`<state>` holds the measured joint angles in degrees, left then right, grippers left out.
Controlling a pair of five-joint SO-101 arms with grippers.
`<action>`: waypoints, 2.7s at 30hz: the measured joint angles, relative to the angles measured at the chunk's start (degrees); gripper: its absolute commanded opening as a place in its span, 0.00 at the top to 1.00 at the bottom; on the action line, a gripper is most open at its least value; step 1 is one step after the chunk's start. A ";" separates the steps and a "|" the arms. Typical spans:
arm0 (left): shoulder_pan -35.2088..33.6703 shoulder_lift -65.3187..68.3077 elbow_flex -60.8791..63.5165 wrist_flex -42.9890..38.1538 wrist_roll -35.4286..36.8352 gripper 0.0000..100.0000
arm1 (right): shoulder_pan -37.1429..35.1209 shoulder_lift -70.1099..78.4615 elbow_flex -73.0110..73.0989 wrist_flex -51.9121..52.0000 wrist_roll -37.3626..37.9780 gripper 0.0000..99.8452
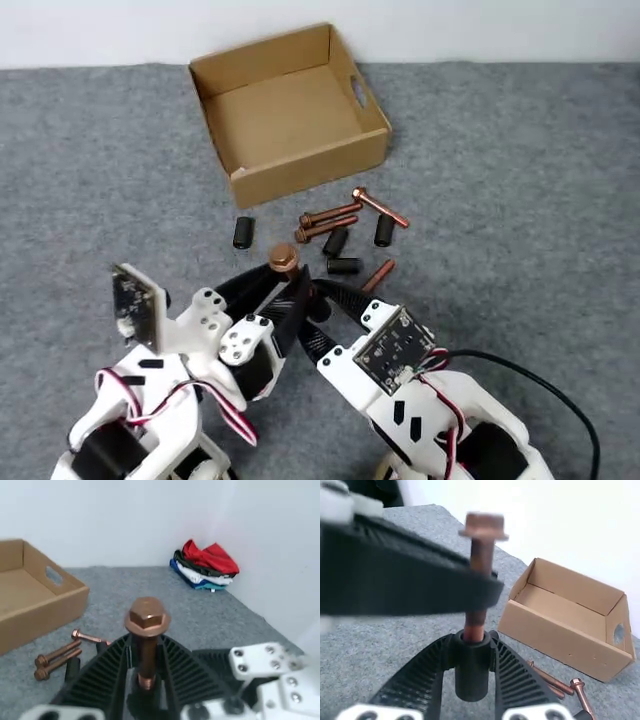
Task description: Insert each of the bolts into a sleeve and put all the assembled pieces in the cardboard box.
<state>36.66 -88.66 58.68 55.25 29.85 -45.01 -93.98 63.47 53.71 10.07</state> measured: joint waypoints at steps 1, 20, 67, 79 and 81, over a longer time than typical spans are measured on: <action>0.00 -0.09 0.88 0.00 0.00 1.00 | 0.00 0.00 0.00 0.00 0.00 0.99; -3.43 -0.62 -3.25 15.65 -5.01 0.78 | 0.00 0.09 0.79 0.00 0.09 0.99; -40.18 -0.18 38.51 -7.56 -26.29 1.00 | 21.98 70.33 -37.71 -31.21 -16.79 0.99; -40.18 -0.18 38.51 -7.56 -26.29 1.00 | 21.98 100.66 -53.80 -49.49 -8.79 0.99; -40.18 -0.18 38.51 -7.56 -26.29 1.00 | 22.07 105.93 -57.67 -50.99 -7.91 0.99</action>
<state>-3.52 -88.84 97.19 47.69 3.56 -22.95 11.96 5.80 2.73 2.15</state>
